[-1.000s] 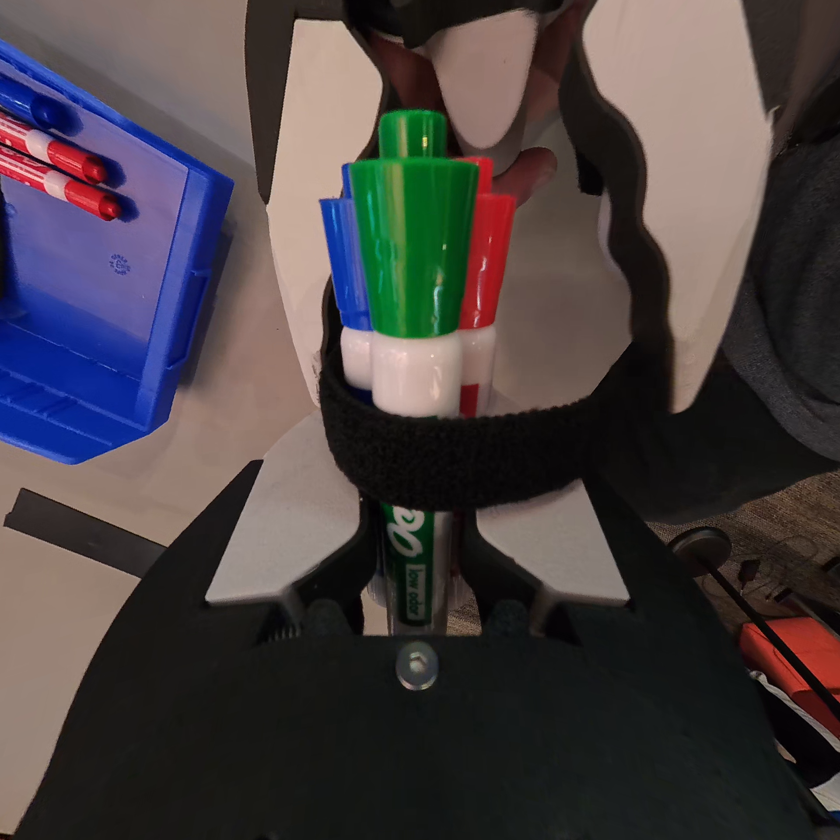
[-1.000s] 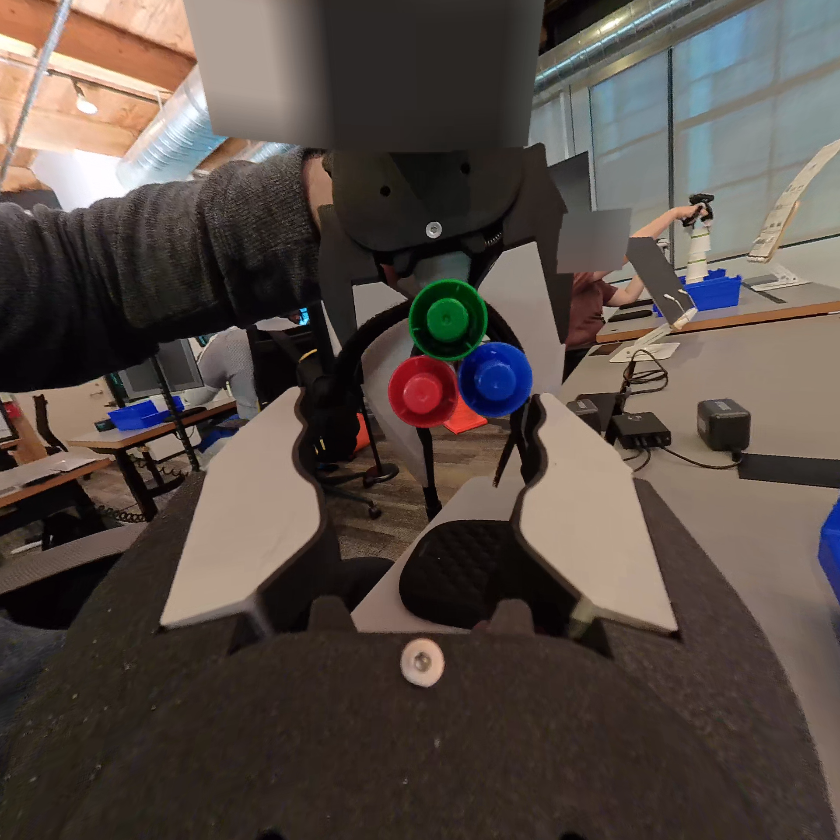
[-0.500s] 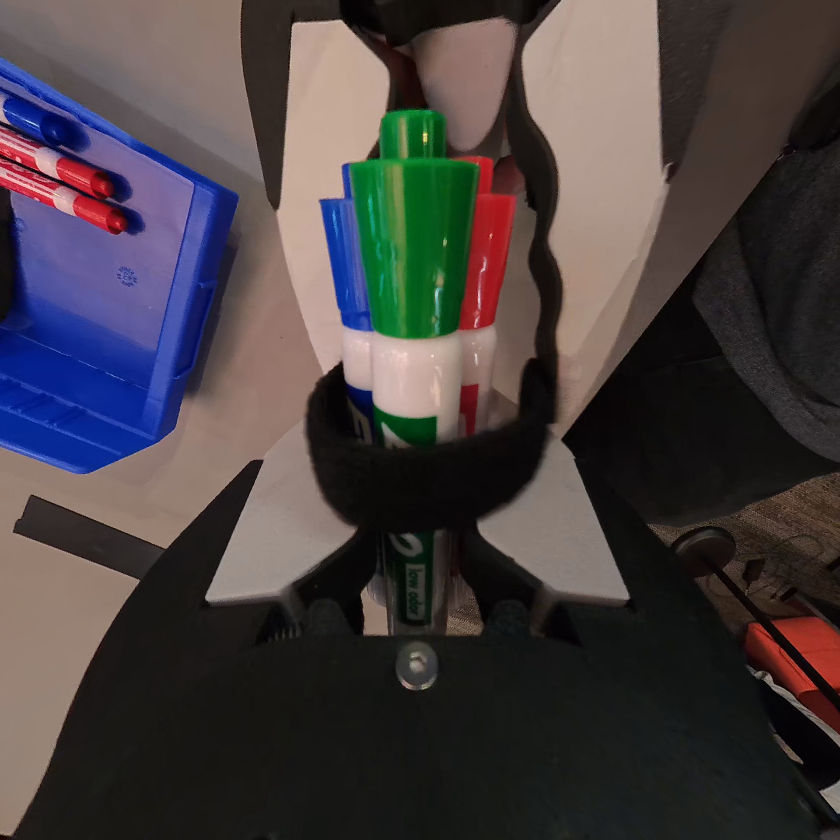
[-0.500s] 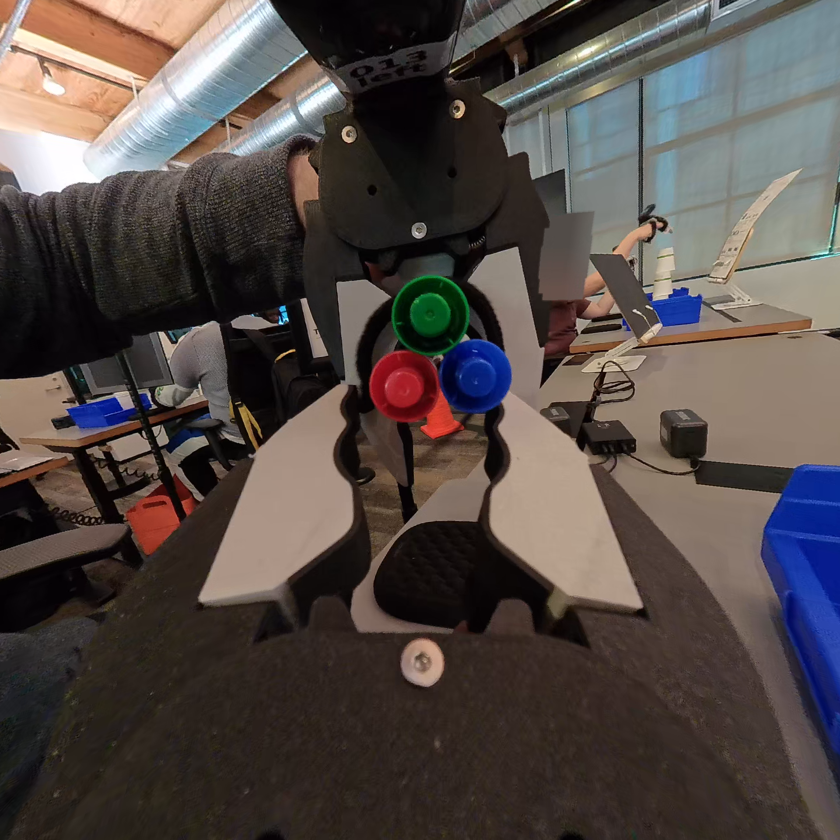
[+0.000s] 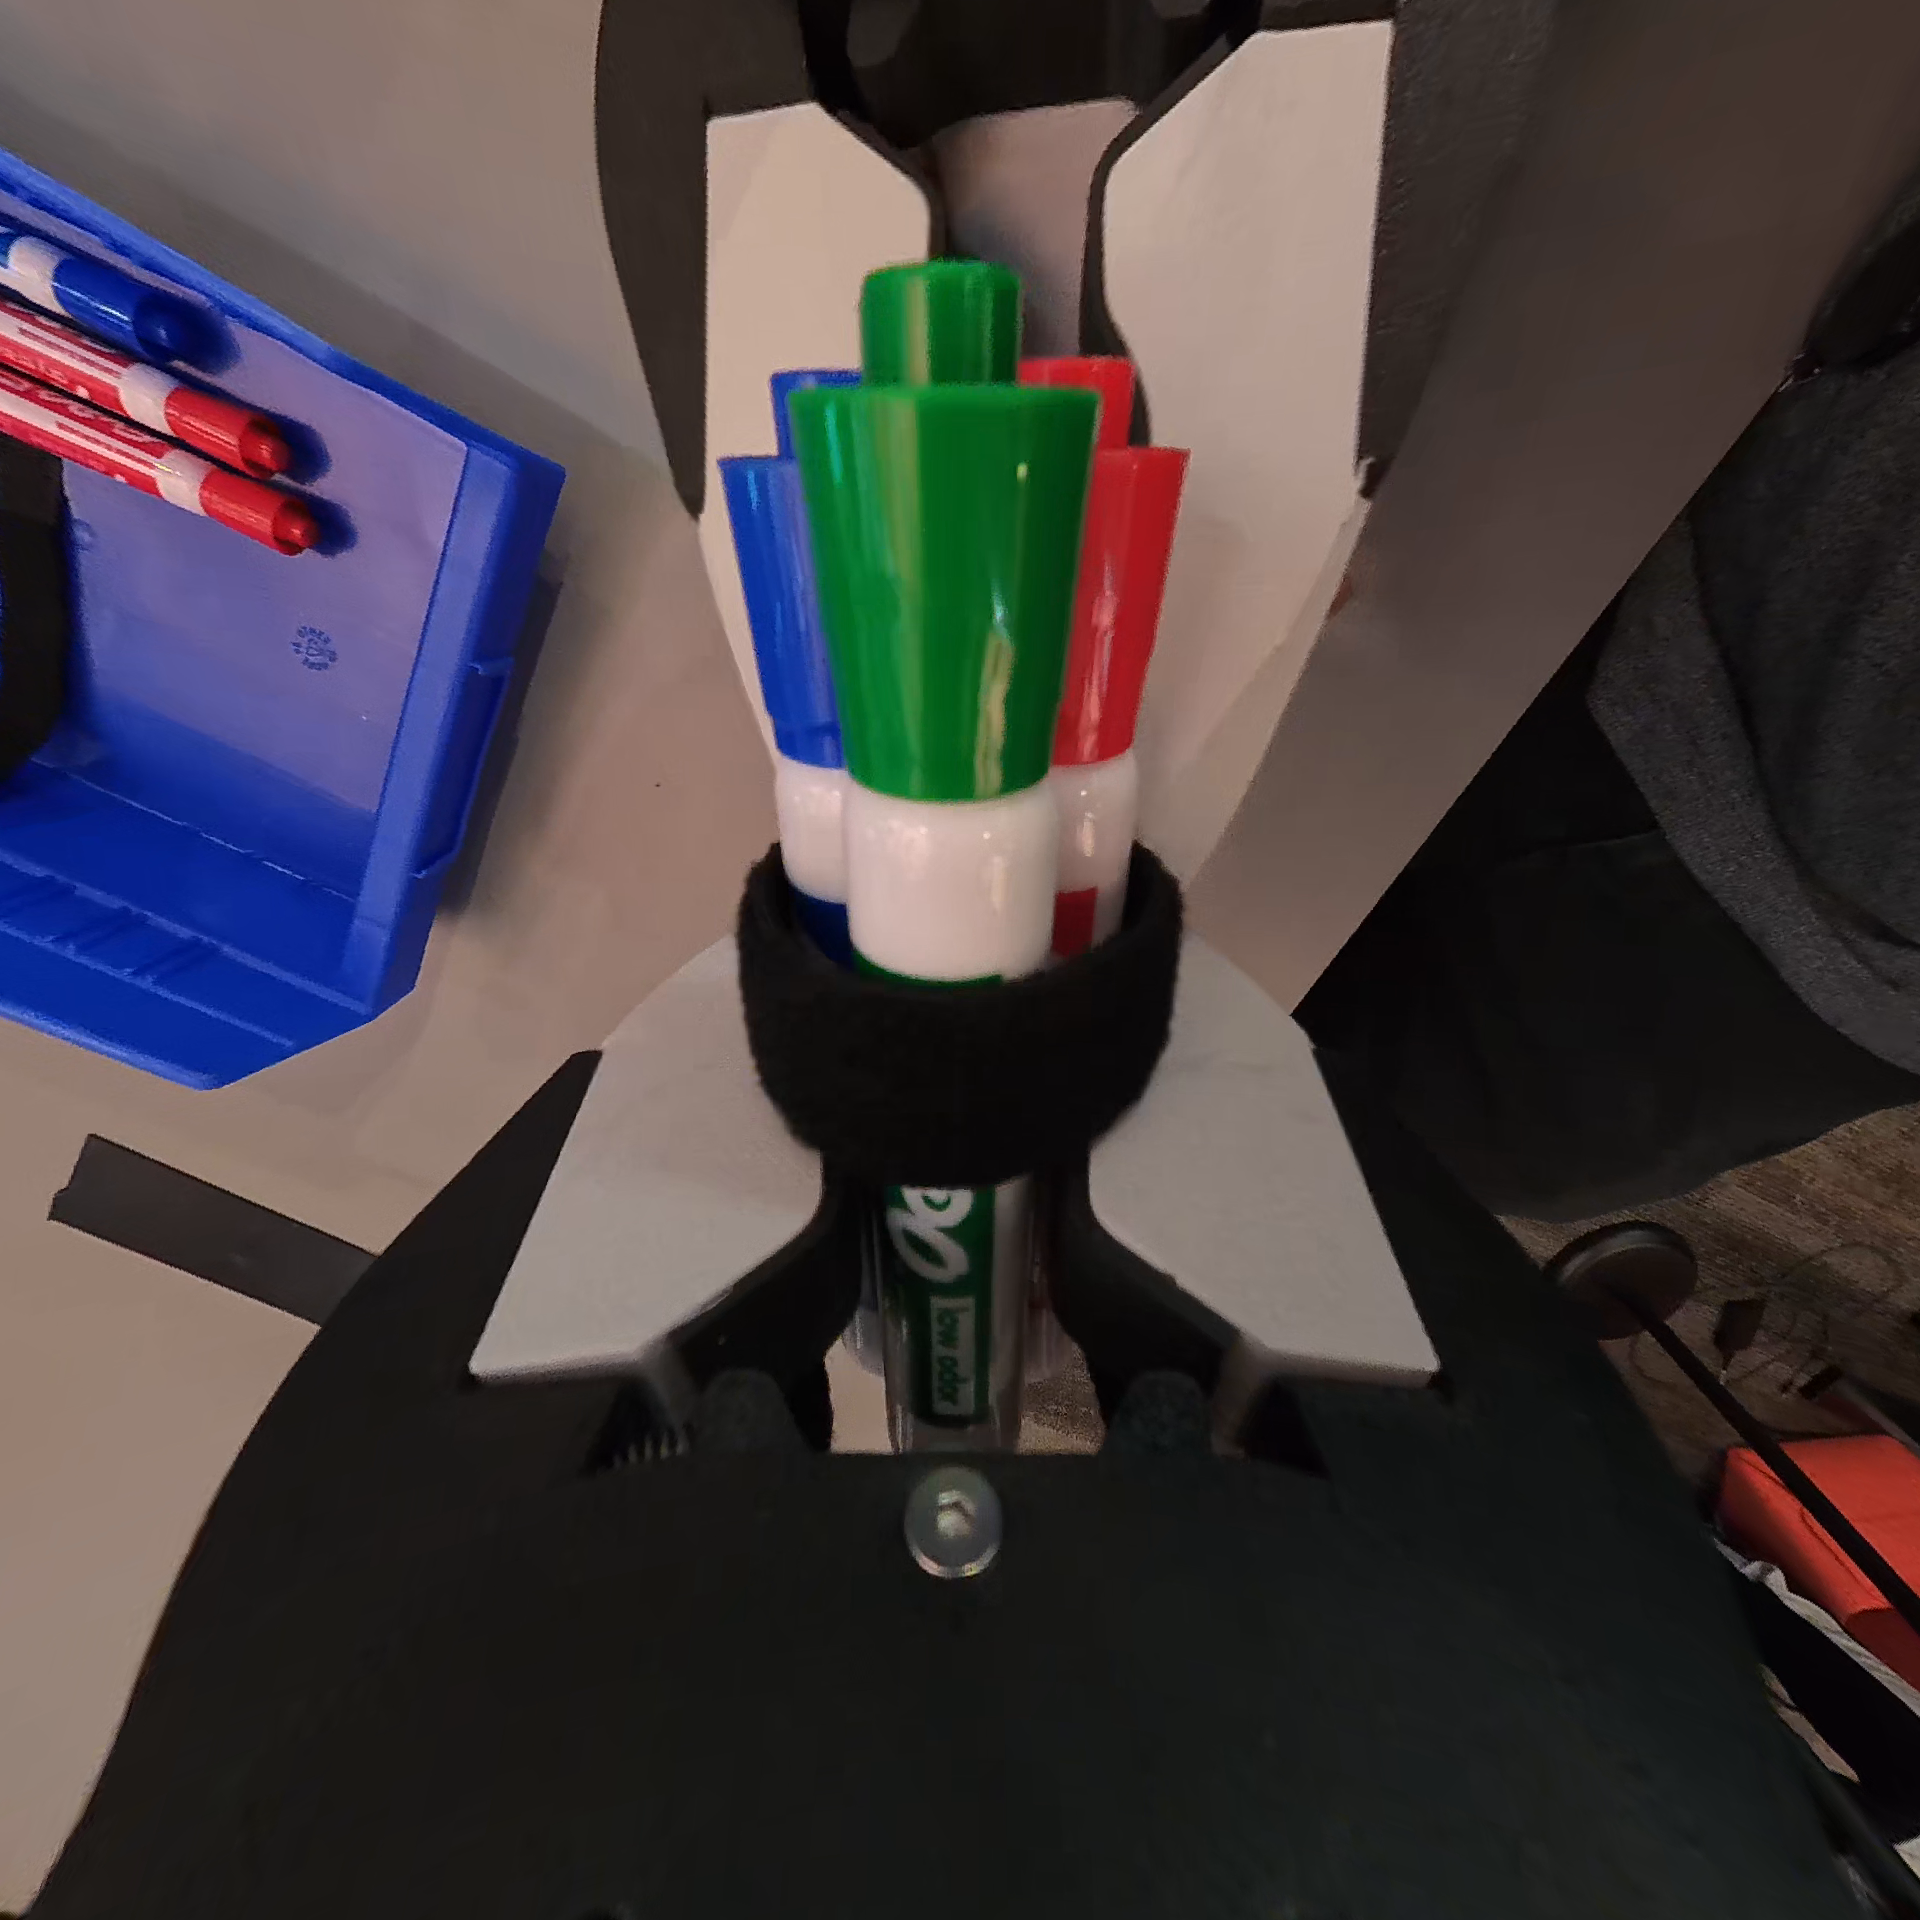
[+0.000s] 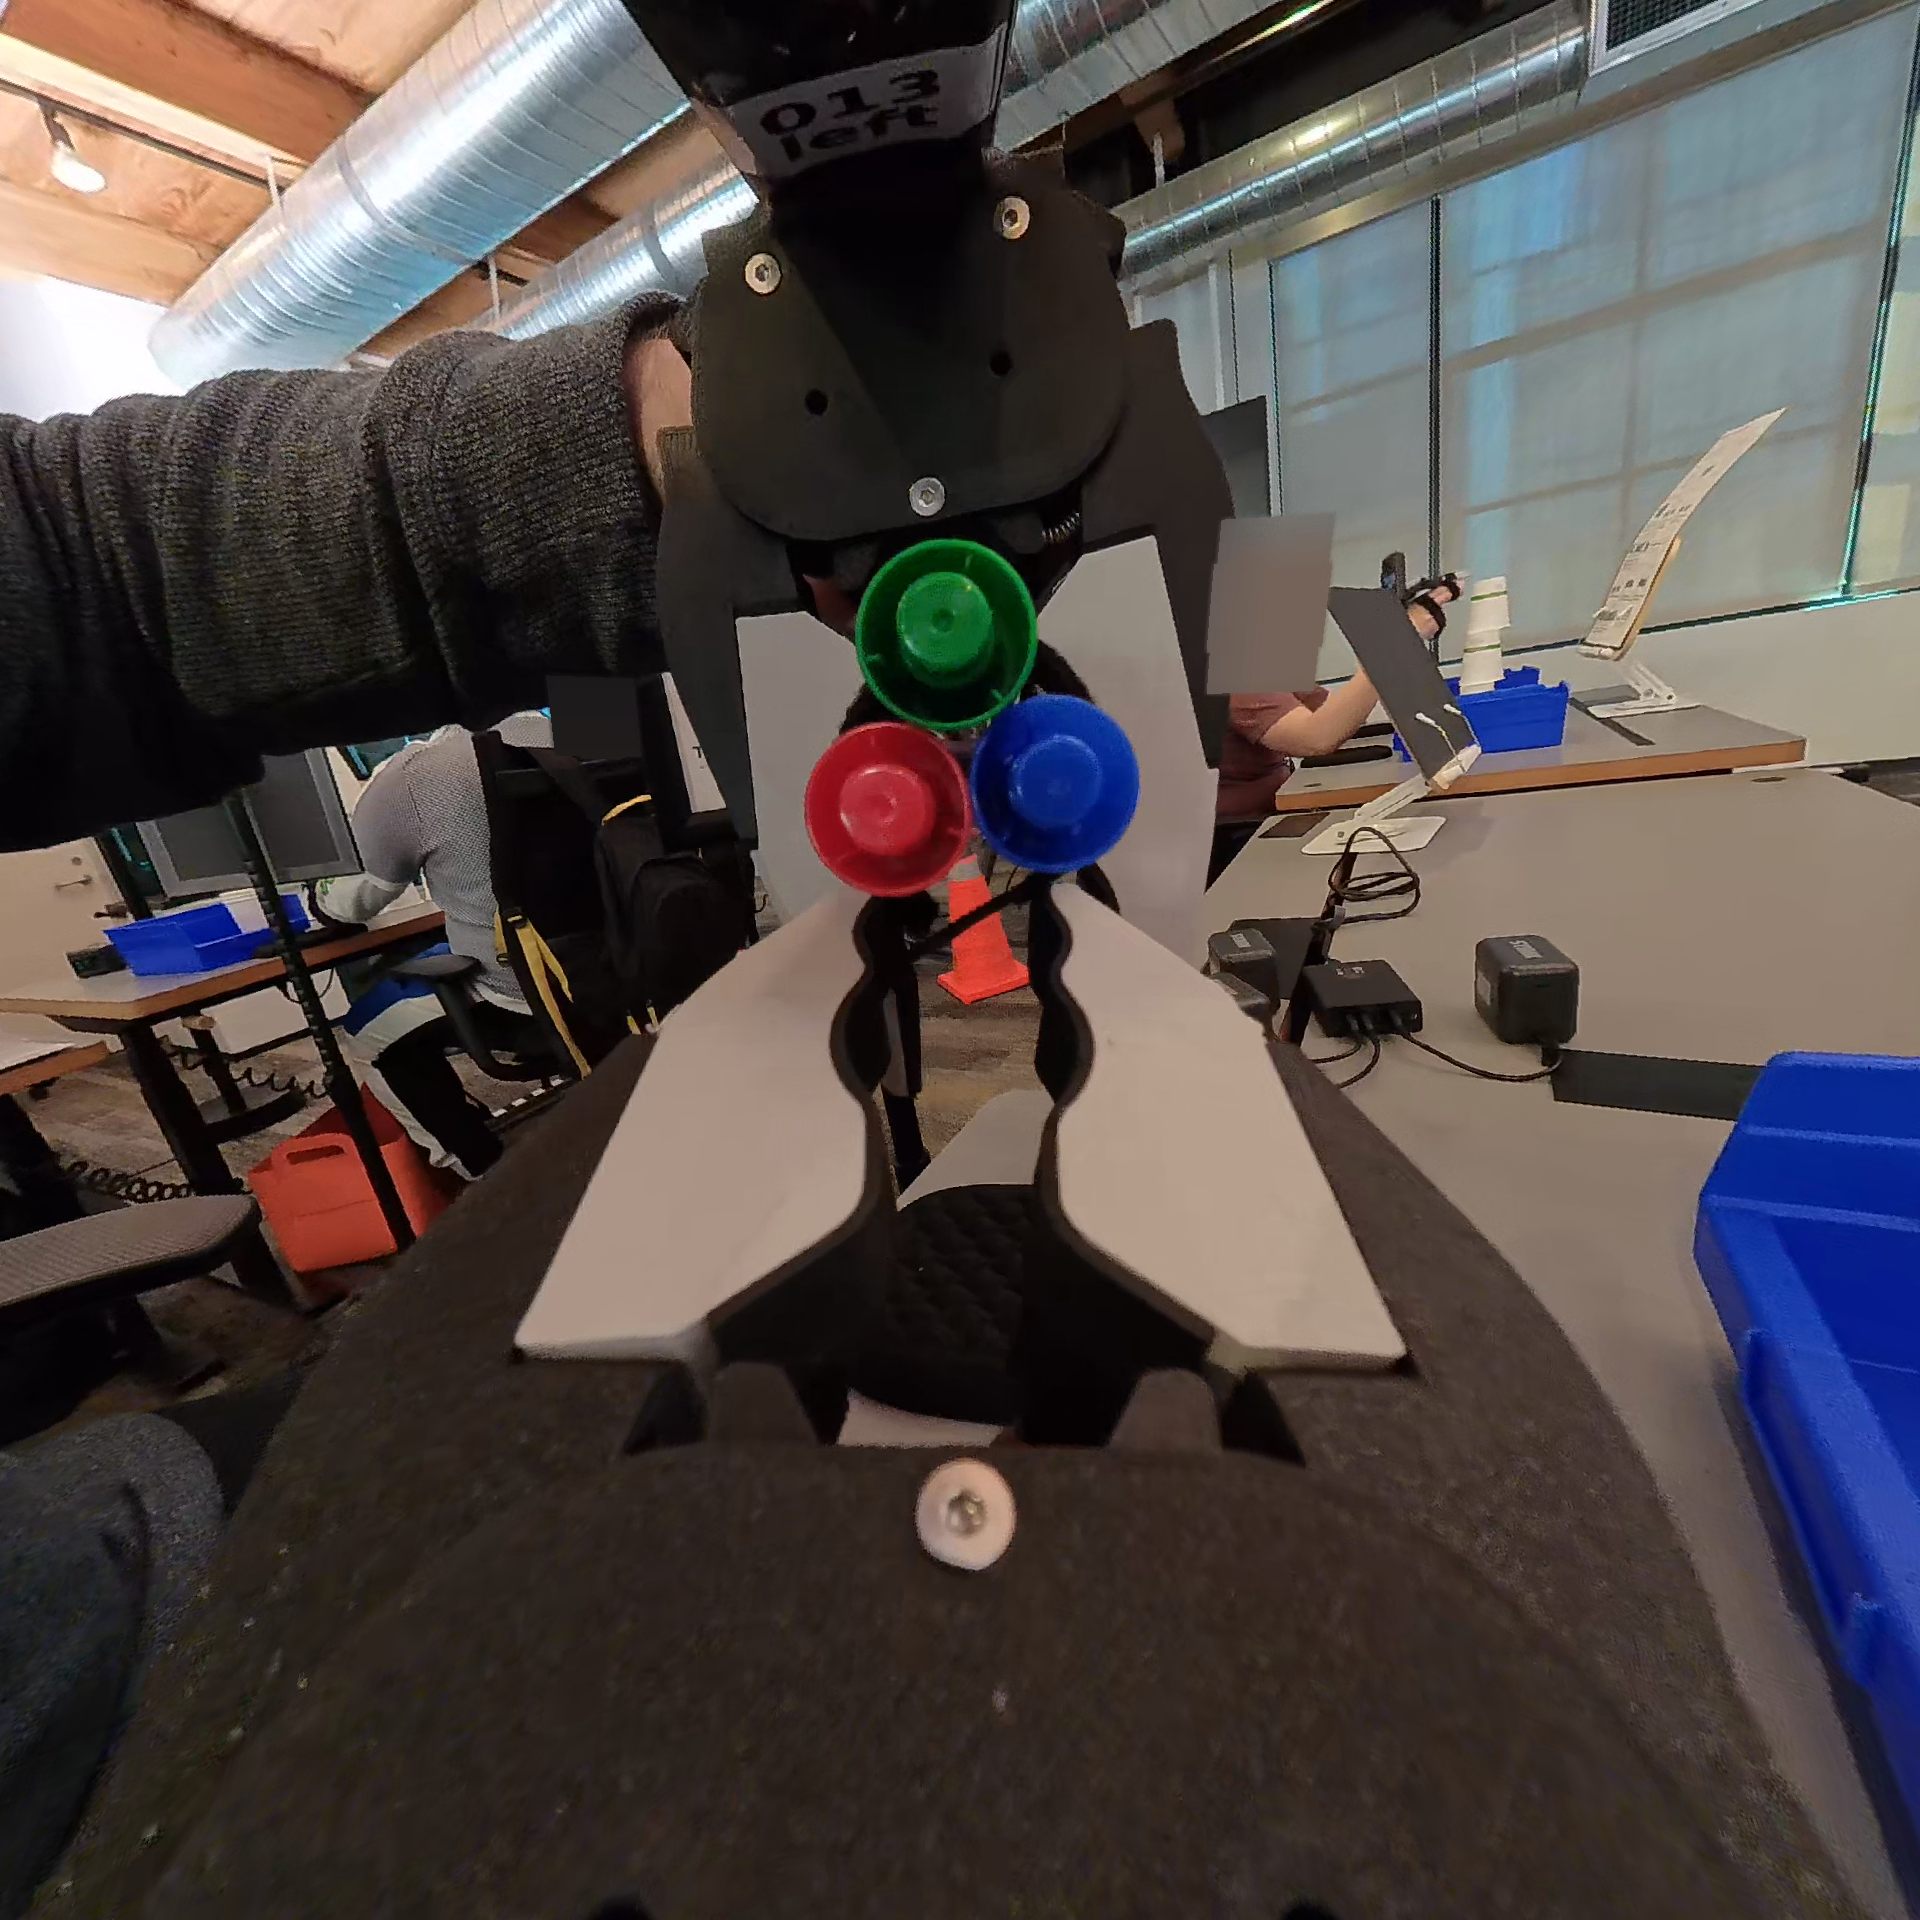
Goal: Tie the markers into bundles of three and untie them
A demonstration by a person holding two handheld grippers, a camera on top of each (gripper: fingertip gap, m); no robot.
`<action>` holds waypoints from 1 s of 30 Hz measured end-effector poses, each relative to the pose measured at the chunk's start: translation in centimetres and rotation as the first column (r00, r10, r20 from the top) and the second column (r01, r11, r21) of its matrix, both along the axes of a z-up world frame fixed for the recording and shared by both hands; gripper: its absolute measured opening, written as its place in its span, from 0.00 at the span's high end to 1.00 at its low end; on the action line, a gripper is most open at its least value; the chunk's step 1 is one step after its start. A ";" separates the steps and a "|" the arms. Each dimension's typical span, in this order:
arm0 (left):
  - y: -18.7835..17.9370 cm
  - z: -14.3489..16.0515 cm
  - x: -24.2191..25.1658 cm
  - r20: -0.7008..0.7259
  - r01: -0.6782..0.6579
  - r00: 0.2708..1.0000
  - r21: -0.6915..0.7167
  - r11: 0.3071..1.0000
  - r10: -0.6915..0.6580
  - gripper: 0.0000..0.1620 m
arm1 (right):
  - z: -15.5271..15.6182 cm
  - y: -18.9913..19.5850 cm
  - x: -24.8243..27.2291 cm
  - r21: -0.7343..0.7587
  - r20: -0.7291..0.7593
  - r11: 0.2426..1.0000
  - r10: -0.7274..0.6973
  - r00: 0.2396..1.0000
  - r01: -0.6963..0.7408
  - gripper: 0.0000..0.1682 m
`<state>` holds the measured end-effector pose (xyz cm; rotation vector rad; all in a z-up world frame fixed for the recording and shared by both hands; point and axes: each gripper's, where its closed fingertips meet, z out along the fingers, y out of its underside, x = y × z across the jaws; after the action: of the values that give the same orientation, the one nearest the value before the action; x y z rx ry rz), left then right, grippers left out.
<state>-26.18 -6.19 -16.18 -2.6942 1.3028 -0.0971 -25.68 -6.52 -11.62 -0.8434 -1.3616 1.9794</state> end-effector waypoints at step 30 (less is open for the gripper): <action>1.5 -1.4 -1.9 -0.163 -0.045 0.985 0.113 0.993 0.063 0.73 | -1.5 0.9 -1.0 -0.499 0.212 0.849 0.313 0.926 -0.173 1.00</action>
<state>-28.12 -4.70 -17.57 -2.6898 1.2362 0.2039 -26.69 -5.65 -13.11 -1.2736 -1.1951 2.5312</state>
